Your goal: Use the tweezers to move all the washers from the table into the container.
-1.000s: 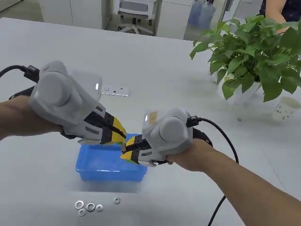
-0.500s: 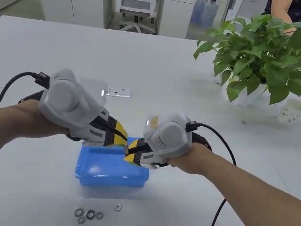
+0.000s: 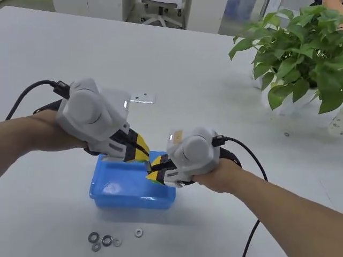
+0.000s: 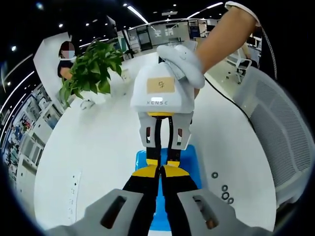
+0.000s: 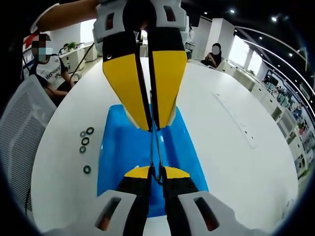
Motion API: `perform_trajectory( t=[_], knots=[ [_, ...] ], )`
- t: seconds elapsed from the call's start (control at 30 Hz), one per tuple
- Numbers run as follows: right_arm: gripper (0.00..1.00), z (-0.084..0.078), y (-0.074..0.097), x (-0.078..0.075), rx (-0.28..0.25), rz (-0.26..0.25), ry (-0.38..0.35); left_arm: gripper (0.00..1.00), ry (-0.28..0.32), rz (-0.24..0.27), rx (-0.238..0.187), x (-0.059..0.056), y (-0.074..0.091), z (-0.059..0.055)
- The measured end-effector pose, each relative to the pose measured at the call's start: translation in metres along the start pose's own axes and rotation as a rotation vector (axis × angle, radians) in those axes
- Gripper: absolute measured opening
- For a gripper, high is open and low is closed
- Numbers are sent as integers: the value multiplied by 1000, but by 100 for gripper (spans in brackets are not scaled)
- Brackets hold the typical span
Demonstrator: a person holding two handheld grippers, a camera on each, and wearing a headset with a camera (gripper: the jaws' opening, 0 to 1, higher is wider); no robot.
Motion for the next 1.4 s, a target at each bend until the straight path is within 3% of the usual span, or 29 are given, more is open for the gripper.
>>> perform_trajectory(
  t=[0.33, 0.67, 1.4],
  knots=[
    [10, -8, -7, -1, 12, 18, 3, 6, 9, -15, 9, 2, -7, -6],
    [11, -8, -5, -2, 9, 14, 8, 6, 12, -14, 5, 2, -7, -4],
    [11, 12, 14, 6, -4, -17, 47, 6, 7, -13, -9, -12, 15, 14]
  ],
)
Point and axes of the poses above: the centre of the closed fingertips' face, and the gripper's own axes: y roughly backward along the fingers, x roughly to its left, z roughly out of its top, the point moved 7 cm from there along y, roughly backward along the fingers, and after that the axes turned 5 degrees about y, right-handed, at the moved point
